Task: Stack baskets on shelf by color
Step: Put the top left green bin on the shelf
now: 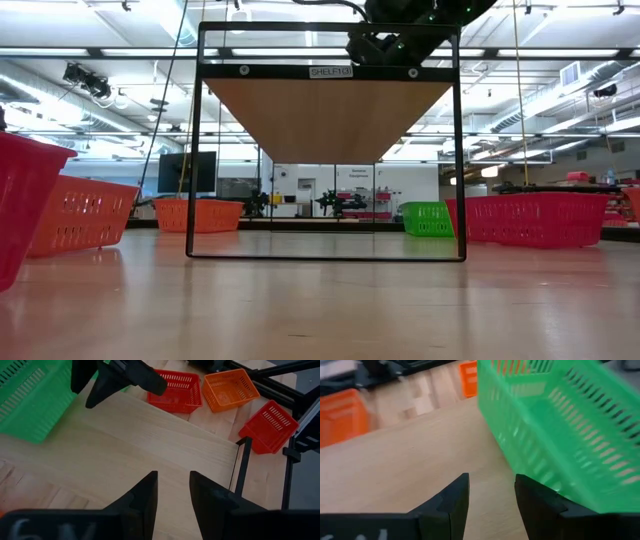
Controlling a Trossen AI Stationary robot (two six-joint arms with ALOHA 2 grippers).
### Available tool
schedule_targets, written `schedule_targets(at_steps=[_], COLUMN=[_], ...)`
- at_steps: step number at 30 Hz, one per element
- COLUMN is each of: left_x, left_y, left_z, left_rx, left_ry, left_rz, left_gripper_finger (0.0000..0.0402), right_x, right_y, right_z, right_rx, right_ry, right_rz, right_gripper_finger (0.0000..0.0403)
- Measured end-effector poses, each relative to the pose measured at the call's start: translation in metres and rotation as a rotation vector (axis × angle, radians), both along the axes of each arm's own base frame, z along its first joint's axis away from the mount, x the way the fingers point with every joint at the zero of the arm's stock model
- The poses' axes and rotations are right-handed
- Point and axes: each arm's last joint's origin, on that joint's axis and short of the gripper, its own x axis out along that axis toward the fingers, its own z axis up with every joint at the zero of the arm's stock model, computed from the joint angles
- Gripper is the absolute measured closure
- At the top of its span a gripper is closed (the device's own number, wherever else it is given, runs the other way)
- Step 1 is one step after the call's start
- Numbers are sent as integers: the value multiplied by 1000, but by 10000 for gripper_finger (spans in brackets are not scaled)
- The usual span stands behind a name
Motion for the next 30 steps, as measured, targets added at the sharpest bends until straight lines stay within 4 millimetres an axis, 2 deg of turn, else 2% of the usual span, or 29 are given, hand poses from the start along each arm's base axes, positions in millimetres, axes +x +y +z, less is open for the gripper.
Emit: schedule_targets(at_steps=[6, 13, 18, 30], left_x=[0, 0, 0, 0], left_y=[0, 0, 0, 0], left_z=[0, 0, 0, 0], left_rx=[0, -1, -13, -13], left_ry=[-1, -1, -4, -7], left_rz=[0, 1, 14, 14], left_gripper_finger=[283, 283, 283, 283], right_x=[4, 6, 5, 6], right_y=[13, 22, 18, 8], right_z=[0, 0, 0, 5], right_rx=[88, 35, -60, -81], right_ry=[-25, -11, 18, -41], right_rz=[97, 119, 57, 26], right_gripper_finger=[239, 239, 239, 239])
